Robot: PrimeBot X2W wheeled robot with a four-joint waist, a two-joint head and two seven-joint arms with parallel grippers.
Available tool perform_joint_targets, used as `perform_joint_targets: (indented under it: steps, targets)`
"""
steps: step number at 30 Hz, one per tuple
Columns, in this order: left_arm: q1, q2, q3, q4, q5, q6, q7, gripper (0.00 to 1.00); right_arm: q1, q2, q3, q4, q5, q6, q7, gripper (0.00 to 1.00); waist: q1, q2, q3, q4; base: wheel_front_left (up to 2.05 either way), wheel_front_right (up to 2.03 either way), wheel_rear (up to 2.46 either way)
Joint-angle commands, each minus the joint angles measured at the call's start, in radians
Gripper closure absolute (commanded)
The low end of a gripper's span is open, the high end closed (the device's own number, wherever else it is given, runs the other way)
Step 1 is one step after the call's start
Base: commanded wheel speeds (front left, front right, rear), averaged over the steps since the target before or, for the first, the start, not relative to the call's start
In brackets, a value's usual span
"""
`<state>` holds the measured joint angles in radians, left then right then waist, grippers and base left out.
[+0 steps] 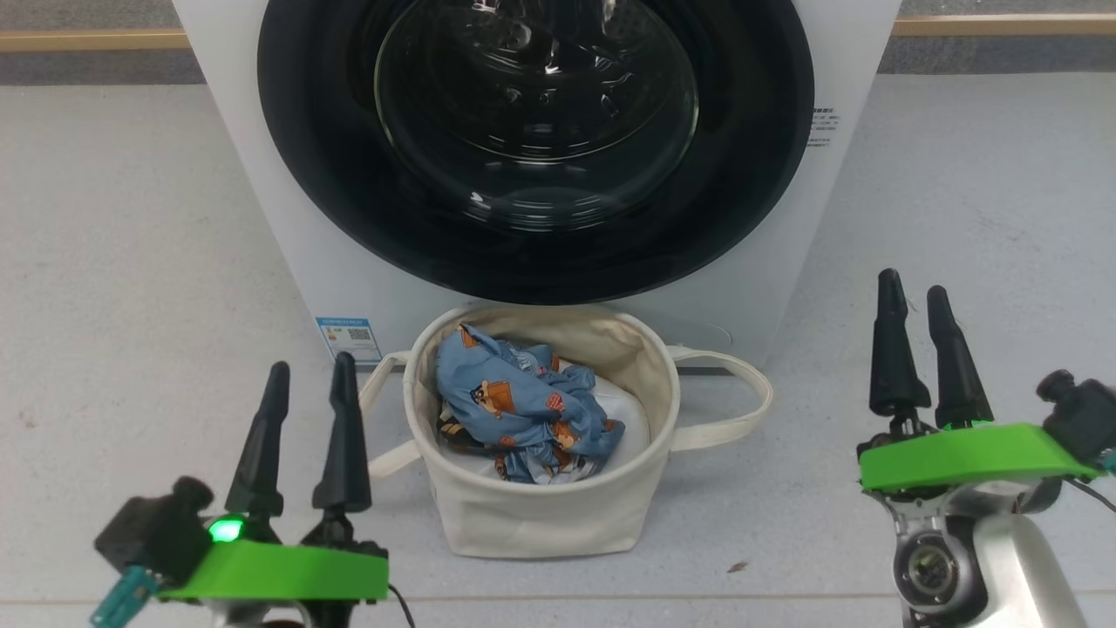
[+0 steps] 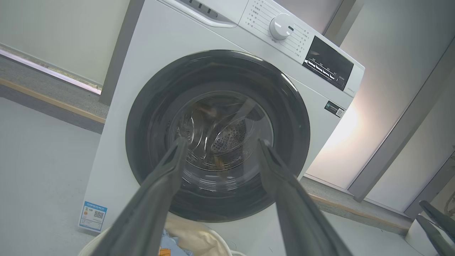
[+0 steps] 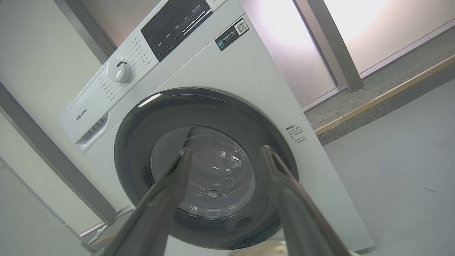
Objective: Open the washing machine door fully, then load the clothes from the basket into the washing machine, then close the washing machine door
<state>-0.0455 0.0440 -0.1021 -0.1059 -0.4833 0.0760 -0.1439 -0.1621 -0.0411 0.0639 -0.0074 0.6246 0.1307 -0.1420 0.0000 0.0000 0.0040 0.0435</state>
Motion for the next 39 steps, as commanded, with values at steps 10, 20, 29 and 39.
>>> perform_joint_targets:
  steps: [10,20,29,39]
  targets:
    - [-0.048,0.070,-0.074,-0.024,0.194,0.104,-0.038,0.00,-0.051,-0.007,0.032,0.027,-0.242,0.000,-0.040,0.00,0.0001,0.0000,0.005,0.005,0.00,0.00,0.00]
    - [-0.057,0.091,-0.138,0.007,0.284,0.169,-0.067,0.00,-0.045,-0.008,0.042,0.067,-0.328,0.000,-0.069,0.00,0.0001,0.0000,0.016,0.009,0.00,0.00,0.00]
    - [-0.063,0.112,-0.194,0.054,0.392,0.238,-0.091,0.00,-0.046,-0.008,0.052,0.121,-0.447,0.000,-0.093,0.00,0.0001,0.0000,0.024,0.013,0.00,0.00,0.00]
    - [-0.057,0.089,-0.192,0.143,0.436,0.256,-0.118,0.00,-0.046,-0.009,0.034,0.266,-0.368,0.000,-0.120,0.00,0.0001,0.0000,0.026,0.016,0.00,0.00,0.00]
